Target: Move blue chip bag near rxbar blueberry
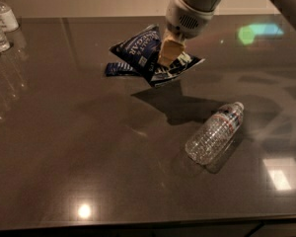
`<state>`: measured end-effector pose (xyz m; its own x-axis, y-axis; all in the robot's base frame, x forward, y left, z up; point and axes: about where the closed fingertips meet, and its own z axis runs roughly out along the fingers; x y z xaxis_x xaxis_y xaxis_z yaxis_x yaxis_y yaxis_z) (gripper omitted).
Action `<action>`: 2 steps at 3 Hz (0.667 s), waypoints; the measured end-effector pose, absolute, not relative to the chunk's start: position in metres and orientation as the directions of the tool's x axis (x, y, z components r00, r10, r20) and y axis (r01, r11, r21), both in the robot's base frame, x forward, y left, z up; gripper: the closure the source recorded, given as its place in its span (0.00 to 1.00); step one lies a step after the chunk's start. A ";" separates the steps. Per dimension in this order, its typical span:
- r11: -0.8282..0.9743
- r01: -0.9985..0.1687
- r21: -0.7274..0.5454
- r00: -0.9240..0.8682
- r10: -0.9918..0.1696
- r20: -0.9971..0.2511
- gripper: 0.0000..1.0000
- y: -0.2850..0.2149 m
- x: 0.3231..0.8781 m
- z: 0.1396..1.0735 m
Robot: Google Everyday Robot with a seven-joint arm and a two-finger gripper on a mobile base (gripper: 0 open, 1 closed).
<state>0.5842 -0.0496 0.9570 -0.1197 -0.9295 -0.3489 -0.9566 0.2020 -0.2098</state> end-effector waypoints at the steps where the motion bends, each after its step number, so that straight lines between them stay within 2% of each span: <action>1: 0.249 -0.946 -0.208 -0.165 -0.921 -0.353 1.00 -0.052 0.626 0.947; 2: 0.285 -0.940 -0.188 -0.206 -0.912 -0.354 0.82 -0.053 0.651 0.927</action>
Offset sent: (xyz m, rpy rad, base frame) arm 0.0942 -0.0090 -0.0527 0.0116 0.0483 -0.1327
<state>0.6509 -0.0534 0.9269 -0.2056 -0.9123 -0.3542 -0.9401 0.2847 -0.1876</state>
